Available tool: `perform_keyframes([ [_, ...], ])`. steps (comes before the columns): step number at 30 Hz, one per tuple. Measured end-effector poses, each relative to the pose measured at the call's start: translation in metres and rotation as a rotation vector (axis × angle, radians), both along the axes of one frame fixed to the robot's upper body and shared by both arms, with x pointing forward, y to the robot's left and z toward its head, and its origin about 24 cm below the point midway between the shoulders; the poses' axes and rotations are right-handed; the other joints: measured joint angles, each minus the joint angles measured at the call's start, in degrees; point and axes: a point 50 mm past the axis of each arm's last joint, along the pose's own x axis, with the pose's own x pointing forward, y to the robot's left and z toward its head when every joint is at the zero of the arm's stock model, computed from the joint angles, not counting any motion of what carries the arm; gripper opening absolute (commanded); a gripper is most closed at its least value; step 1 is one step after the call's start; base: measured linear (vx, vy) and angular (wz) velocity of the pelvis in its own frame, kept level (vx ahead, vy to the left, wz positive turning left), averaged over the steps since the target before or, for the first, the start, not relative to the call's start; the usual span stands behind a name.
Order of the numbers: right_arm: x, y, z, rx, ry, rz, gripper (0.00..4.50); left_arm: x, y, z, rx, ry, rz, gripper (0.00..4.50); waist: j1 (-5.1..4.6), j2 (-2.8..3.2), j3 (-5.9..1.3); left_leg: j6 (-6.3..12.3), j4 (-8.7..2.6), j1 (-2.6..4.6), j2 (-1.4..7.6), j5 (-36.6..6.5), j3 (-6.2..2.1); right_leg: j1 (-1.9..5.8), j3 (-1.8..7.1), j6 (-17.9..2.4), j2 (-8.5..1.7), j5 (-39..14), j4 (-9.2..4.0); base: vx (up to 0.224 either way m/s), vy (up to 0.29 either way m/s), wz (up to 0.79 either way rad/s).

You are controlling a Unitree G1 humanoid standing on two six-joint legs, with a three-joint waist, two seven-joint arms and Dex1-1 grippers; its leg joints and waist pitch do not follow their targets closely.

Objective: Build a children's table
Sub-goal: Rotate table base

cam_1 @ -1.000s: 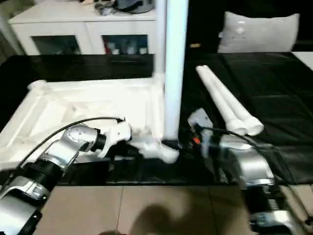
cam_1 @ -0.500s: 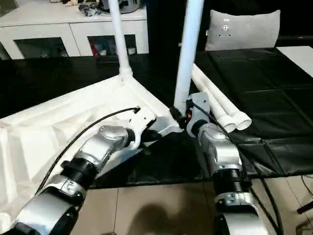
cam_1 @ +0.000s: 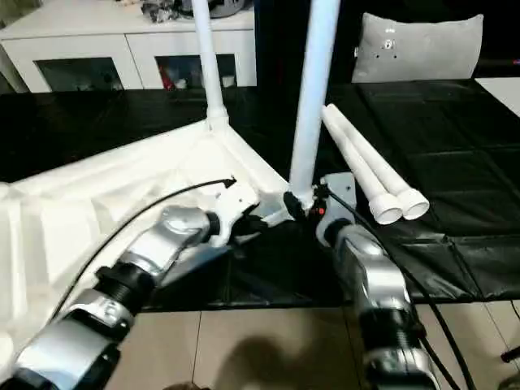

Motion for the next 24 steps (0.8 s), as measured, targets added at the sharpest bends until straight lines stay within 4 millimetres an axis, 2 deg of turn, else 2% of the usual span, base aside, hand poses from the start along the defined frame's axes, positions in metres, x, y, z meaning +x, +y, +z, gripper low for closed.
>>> perform_keyframes([
  [4,-0.006,-0.006,0.007,-0.016,-0.044,0.043,4.43,0.004,0.002,0.008,-0.043,-0.064,-0.004,0.64,0.08,-0.01,0.02,-0.11,0.03,-0.03,0.0,-0.1,0.0,0.01,0.0,0.0,0.0,0.0,-0.02,0.0,0.0,0.0],
  [6,-0.009,-0.004,0.009,-0.011,-0.056,0.086,4.5,0.006,-0.003,0.023,-0.091,-0.105,-0.033,0.92,0.16,0.0,0.01,-0.11,0.03,-0.03,-0.01,-0.1,0.0,0.01,0.0,-0.1,-0.02,0.0,-0.02,0.0,0.0,0.0],
  [8,-0.017,-0.004,0.01,-0.011,-0.056,0.158,4.5,0.005,-0.006,0.034,-0.126,-0.139,-0.06,0.95,0.45,0.0,0.01,-0.09,0.02,0.02,-0.01,-0.1,0.0,0.04,0.0,0.0,-0.01,0.0,-0.01,0.0,0.0,0.0],
  [11,-0.023,-0.01,0.01,-0.021,-0.032,0.227,4.5,0.005,-0.001,0.04,-0.145,-0.153,-0.055,1.26,0.43,0.01,0.0,-0.07,0.04,0.03,0.0,-0.1,0.0,0.04,0.01,0.0,-0.01,0.0,0.01,0.0,0.0,0.0],
  [19,-0.035,-0.01,0.028,0.049,-0.038,0.494,4.5,-0.009,0.058,0.024,0.003,-0.058,0.095,1.26,0.13,0.01,0.0,-0.13,0.09,0.12,0.03,-0.1,0.0,0.08,0.02,0.2,0.01,-0.1,0.07,0.0,0.0,0.0],
  [22,-0.029,-0.007,0.033,0.066,-0.042,0.528,4.5,-0.011,0.074,0.029,0.027,-0.055,0.177,1.26,0.0,0.01,0.01,-0.13,0.15,0.11,0.02,-0.1,0.0,0.1,0.03,0.2,0.01,-0.1,0.06,0.0,0.0,0.0],
  [24,-0.014,0.0,0.034,0.06,-0.054,0.529,4.5,-0.014,0.087,0.032,0.054,-0.057,0.229,1.26,-0.18,0.02,0.0,-0.14,0.19,0.13,0.02,-0.1,0.0,0.1,0.03,0.1,0.01,-0.1,0.1,0.0,0.0,0.0],
])
